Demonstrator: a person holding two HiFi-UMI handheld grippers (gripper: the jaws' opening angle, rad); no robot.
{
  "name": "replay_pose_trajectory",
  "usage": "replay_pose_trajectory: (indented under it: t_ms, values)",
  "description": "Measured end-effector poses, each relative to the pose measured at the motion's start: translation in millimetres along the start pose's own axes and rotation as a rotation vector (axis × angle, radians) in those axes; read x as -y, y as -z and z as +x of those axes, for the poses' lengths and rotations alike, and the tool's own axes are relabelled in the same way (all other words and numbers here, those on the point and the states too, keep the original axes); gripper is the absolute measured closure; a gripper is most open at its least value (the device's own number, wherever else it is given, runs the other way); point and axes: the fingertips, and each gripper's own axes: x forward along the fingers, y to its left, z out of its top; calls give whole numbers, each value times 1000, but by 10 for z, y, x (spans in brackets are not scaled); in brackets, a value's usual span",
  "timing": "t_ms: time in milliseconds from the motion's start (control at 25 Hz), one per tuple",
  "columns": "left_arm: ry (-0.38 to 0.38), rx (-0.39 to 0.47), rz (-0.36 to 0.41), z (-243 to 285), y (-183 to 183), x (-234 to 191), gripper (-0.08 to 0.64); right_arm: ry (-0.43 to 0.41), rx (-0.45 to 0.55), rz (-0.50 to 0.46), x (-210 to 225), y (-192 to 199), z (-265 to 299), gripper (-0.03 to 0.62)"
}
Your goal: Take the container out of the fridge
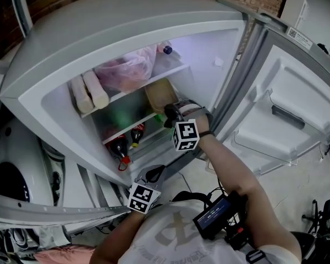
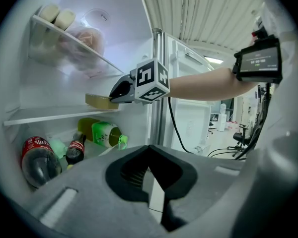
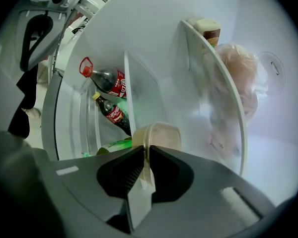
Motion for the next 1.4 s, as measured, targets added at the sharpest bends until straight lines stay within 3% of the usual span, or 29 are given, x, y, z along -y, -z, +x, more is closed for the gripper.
replay_pose_trajectory:
  t_ms: [320, 480, 680, 1400]
  values:
    - [0, 0, -5, -6, 6, 49, 558, 0, 52, -1, -147, -153, -303, 546]
    - [-45, 17, 0, -56, -13, 1, 558, 1, 80, -6, -373, -224, -530, 546]
    - [-49, 12, -2, -78, 27, 94, 558, -14, 103, -3, -738, -199, -830, 546]
    - [-46, -25, -50, -74, 284, 940, 558, -90, 175, 19, -1709, 18, -1850, 546]
